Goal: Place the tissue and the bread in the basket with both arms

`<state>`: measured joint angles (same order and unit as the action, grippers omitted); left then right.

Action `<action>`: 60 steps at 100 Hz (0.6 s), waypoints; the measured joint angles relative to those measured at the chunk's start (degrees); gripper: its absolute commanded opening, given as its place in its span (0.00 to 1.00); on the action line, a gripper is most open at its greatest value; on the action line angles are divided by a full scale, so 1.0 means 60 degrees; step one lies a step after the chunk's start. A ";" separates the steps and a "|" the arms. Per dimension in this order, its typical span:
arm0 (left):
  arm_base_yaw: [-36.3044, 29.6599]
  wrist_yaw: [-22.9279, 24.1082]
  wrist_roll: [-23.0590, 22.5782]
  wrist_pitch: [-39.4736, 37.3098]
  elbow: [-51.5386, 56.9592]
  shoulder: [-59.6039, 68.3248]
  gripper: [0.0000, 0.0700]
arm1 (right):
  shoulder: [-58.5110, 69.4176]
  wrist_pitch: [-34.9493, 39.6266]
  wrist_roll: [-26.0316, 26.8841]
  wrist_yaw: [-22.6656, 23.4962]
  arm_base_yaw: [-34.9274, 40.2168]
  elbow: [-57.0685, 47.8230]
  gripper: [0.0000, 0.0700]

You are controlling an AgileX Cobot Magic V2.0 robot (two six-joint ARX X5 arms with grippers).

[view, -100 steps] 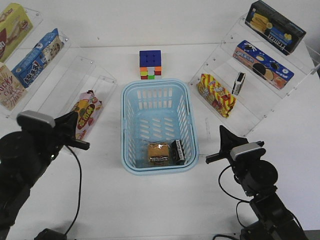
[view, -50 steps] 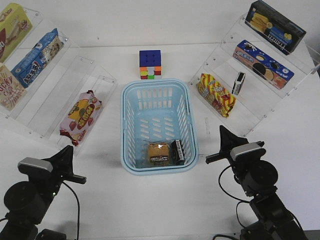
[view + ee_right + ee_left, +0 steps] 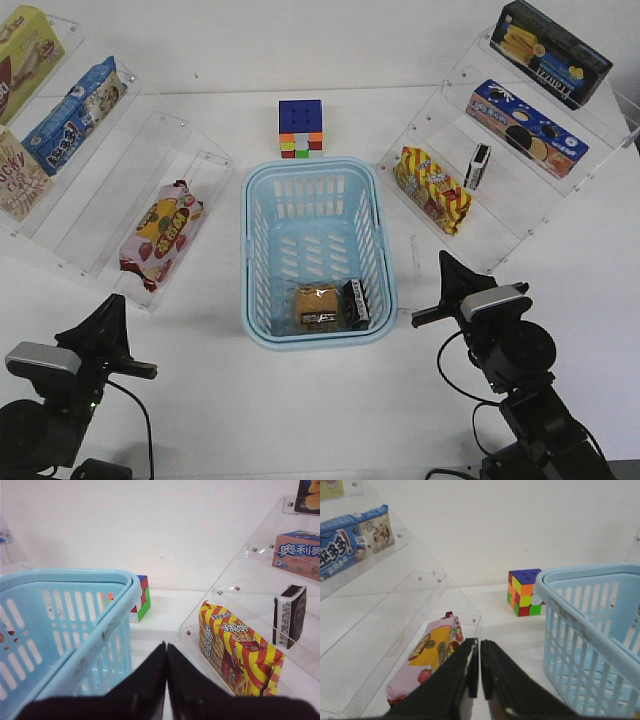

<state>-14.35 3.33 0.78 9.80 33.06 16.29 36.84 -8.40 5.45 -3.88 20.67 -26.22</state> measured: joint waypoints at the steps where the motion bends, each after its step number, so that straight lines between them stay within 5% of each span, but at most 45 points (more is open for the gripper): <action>1: 0.0029 0.0000 -0.0004 -0.0113 -0.0109 -0.0062 0.00 | 0.0000 -0.0004 0.0000 0.0000 0.0000 0.0000 0.00; 20: 0.1067 -0.0015 0.0007 -0.1920 -0.2820 -0.1483 0.00 | 0.0000 0.0000 0.0000 0.0000 0.0000 0.0000 0.00; 60: 0.2379 -0.0328 0.0149 -0.1920 -0.5176 -0.2667 0.00 | 0.0000 0.0000 0.0000 0.0000 0.0000 0.0000 0.01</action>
<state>-0.08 1.37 1.67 -1.72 2.00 0.30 36.84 -8.40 5.45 -3.88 20.67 -26.22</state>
